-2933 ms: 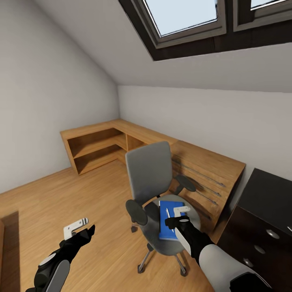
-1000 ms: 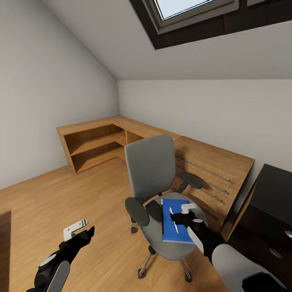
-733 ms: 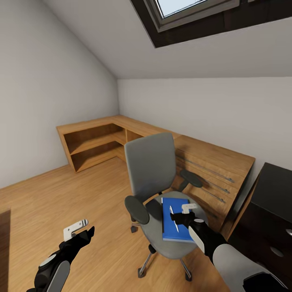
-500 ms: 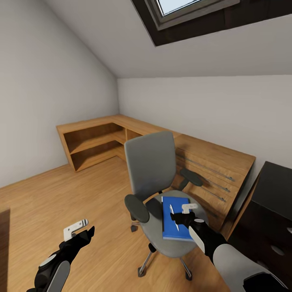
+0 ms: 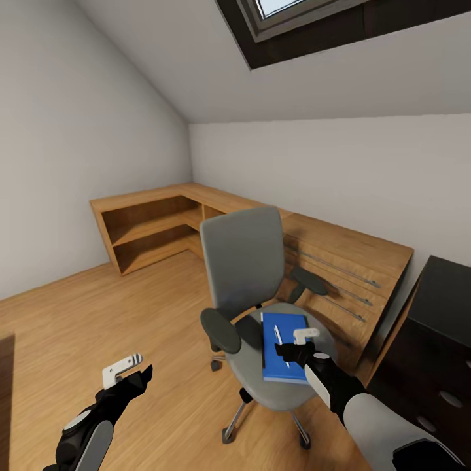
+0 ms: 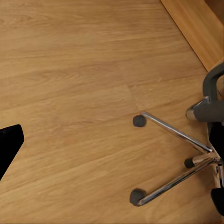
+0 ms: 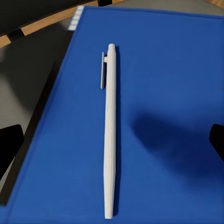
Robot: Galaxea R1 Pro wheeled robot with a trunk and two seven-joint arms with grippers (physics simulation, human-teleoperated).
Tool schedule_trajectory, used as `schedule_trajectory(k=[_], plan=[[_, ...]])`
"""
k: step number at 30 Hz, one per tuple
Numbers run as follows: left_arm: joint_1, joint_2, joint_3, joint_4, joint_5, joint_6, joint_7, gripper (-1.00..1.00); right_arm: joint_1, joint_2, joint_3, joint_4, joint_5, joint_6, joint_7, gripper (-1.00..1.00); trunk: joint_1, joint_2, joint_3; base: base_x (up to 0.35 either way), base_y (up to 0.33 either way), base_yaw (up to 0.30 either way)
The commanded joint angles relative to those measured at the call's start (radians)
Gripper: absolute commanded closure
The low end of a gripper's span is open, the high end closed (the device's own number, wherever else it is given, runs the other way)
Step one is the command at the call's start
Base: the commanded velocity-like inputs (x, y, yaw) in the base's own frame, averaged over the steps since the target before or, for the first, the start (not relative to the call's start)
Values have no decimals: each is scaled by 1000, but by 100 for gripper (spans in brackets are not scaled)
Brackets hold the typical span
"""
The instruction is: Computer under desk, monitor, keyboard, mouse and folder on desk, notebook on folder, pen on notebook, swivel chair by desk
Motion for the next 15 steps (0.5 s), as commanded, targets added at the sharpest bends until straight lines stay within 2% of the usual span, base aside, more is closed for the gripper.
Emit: schedule_trajectory(k=[1, 9, 15], plan=[[-1, 0, -1, -1, 11, 3, 8, -100, -1, -1, 3, -1, -10, 4, 0, -100, 0, -1, -1, 0, 0, 0], [-1, 0, -1, -1, 9, 2, 7, -100, -1, -1, 4, -1, -10, 4, 0, -100, 0, -1, -1, 0, 0, 0], [-1, 2, -2, 39, 7, 1, 8, -100, -1, -1, 4, -1, -10, 4, 0, -100, 0, -1, -1, 52, 0, 0]])
